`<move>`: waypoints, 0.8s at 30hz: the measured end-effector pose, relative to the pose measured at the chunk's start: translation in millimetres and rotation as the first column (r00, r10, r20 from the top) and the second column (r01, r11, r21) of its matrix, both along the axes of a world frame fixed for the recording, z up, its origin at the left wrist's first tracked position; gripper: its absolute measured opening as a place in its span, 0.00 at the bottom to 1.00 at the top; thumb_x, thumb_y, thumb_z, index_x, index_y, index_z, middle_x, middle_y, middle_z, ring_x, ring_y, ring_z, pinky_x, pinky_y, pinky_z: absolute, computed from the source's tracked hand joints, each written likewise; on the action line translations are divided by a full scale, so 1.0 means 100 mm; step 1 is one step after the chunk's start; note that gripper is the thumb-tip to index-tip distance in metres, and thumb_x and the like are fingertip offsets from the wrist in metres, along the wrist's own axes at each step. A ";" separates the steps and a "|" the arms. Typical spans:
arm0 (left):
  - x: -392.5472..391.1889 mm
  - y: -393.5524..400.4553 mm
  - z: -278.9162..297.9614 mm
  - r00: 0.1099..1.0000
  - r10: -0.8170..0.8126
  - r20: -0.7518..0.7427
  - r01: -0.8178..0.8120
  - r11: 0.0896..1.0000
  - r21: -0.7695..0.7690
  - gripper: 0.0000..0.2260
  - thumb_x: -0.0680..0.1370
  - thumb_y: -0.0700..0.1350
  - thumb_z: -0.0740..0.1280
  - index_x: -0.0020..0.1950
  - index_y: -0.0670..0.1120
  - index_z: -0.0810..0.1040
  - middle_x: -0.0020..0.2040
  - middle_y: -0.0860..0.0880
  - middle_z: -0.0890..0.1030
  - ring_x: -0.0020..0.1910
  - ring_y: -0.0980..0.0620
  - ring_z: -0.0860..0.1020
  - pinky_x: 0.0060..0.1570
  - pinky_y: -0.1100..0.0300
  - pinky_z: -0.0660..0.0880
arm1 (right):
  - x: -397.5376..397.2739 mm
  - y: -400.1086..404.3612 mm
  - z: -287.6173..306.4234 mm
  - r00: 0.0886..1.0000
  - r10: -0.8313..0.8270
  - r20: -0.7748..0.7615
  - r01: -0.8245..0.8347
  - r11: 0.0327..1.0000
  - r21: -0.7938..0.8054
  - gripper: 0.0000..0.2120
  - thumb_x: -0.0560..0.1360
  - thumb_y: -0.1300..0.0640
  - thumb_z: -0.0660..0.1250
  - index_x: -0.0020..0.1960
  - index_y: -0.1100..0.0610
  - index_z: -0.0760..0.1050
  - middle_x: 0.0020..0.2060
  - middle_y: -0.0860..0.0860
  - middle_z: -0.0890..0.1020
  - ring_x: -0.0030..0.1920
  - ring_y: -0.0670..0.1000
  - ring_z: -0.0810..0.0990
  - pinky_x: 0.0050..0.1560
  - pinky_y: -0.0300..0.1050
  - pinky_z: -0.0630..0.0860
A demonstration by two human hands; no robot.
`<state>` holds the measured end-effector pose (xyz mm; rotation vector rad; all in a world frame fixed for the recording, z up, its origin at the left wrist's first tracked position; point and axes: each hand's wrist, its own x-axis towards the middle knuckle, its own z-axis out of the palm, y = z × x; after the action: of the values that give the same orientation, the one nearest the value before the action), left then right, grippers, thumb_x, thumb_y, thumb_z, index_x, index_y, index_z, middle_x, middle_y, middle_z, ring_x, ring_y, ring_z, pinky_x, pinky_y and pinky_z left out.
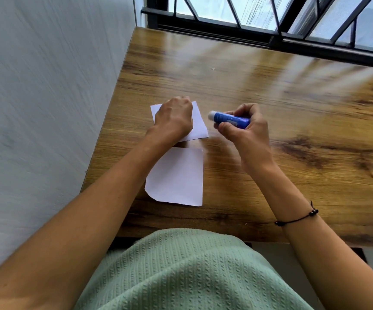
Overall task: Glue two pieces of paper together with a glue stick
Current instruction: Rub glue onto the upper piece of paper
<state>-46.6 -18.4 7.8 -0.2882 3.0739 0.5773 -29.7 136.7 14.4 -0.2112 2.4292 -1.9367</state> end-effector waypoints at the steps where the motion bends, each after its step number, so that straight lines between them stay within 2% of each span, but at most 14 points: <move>1: 0.00 0.00 0.00 1.000 -0.003 -0.002 0.003 1.000 -0.002 0.13 0.76 0.41 0.62 0.59 0.38 0.70 0.60 0.38 0.74 0.60 0.40 0.72 0.54 0.52 0.69 | -0.01 0.02 0.01 0.999 -0.004 0.043 0.007 0.997 -0.071 0.16 0.67 0.67 0.70 0.41 0.51 0.67 0.42 0.51 0.76 0.47 0.58 0.83 0.54 0.63 0.77; 4: 0.02 0.01 0.00 1.000 -0.011 -0.004 0.011 1.000 -0.006 0.13 0.76 0.41 0.61 0.59 0.38 0.70 0.60 0.38 0.74 0.59 0.40 0.72 0.54 0.51 0.69 | -0.04 0.05 0.02 0.997 -0.044 0.057 0.050 0.993 -0.103 0.14 0.67 0.63 0.72 0.38 0.51 0.66 0.40 0.52 0.76 0.44 0.59 0.83 0.53 0.65 0.77; 6: 0.03 0.01 0.00 1.000 -0.014 -0.004 0.014 1.000 -0.007 0.13 0.77 0.41 0.61 0.59 0.38 0.70 0.60 0.38 0.74 0.59 0.40 0.72 0.53 0.51 0.69 | -0.03 0.05 0.01 0.998 -0.064 -0.007 0.064 0.998 -0.021 0.13 0.68 0.56 0.72 0.35 0.51 0.66 0.34 0.54 0.77 0.39 0.60 0.82 0.48 0.65 0.77; 8: 0.04 0.01 0.00 1.000 -0.017 -0.006 0.017 1.000 -0.007 0.13 0.77 0.41 0.61 0.59 0.38 0.69 0.60 0.38 0.74 0.59 0.40 0.72 0.53 0.51 0.69 | -0.02 0.04 -0.02 0.990 -0.081 -0.111 0.095 0.988 0.123 0.14 0.68 0.50 0.71 0.34 0.49 0.66 0.33 0.58 0.77 0.38 0.60 0.80 0.43 0.61 0.77; 10: 0.05 0.01 0.00 1.000 -0.021 -0.007 0.021 1.000 -0.005 0.13 0.76 0.42 0.62 0.59 0.38 0.69 0.60 0.38 0.74 0.59 0.40 0.72 0.54 0.50 0.69 | 0.01 0.03 -0.04 0.979 -0.083 -0.186 0.116 0.979 0.168 0.10 0.70 0.53 0.70 0.39 0.51 0.68 0.34 0.51 0.76 0.36 0.50 0.76 0.39 0.50 0.75; 12: 0.06 0.00 0.00 1.000 -0.029 -0.008 0.029 1.000 -0.002 0.13 0.76 0.42 0.62 0.59 0.38 0.69 0.60 0.38 0.74 0.60 0.40 0.72 0.55 0.50 0.69 | 0.03 0.02 -0.06 0.974 -0.072 -0.215 0.107 0.982 0.156 0.10 0.71 0.58 0.69 0.49 0.52 0.70 0.39 0.44 0.76 0.39 0.45 0.75 0.41 0.43 0.74; 15: 0.07 0.00 0.00 0.999 -0.036 -0.014 0.036 0.999 0.004 0.13 0.76 0.42 0.62 0.59 0.38 0.70 0.60 0.39 0.75 0.60 0.40 0.72 0.55 0.50 0.69 | 0.04 0.01 -0.11 0.972 -0.081 -0.221 0.125 0.973 0.192 0.14 0.72 0.62 0.67 0.56 0.53 0.73 0.43 0.45 0.80 0.41 0.41 0.77 0.43 0.38 0.73; 19: 0.08 0.00 -0.01 0.999 -0.034 -0.016 0.034 0.999 0.000 0.13 0.76 0.42 0.62 0.59 0.38 0.70 0.60 0.39 0.75 0.60 0.40 0.72 0.55 0.50 0.69 | 0.04 0.01 -0.19 0.961 -0.068 -0.268 0.155 0.935 0.319 0.11 0.71 0.62 0.68 0.54 0.58 0.75 0.43 0.47 0.79 0.37 0.47 0.76 0.42 0.44 0.74; 21: 0.08 0.00 -0.01 0.999 -0.038 -0.016 0.038 0.999 -0.002 0.13 0.76 0.42 0.62 0.59 0.38 0.70 0.60 0.39 0.75 0.59 0.40 0.72 0.55 0.50 0.69 | 0.04 0.02 -0.22 0.960 -0.057 -0.275 0.159 0.918 0.362 0.12 0.71 0.61 0.68 0.54 0.60 0.74 0.43 0.49 0.79 0.36 0.48 0.75 0.41 0.43 0.73; 24: 0.08 -0.01 -0.02 0.999 -0.043 -0.020 0.042 0.999 -0.006 0.13 0.76 0.42 0.62 0.59 0.38 0.70 0.59 0.39 0.75 0.59 0.40 0.72 0.54 0.50 0.69 | 0.04 0.02 -0.26 0.960 -0.041 -0.276 0.155 0.901 0.405 0.13 0.71 0.60 0.69 0.55 0.61 0.74 0.45 0.53 0.80 0.41 0.49 0.75 0.43 0.38 0.68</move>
<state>-38.8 -19.1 5.9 -0.2178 3.0927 0.5737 -25.6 139.1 -11.7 -0.3530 3.0137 -1.4297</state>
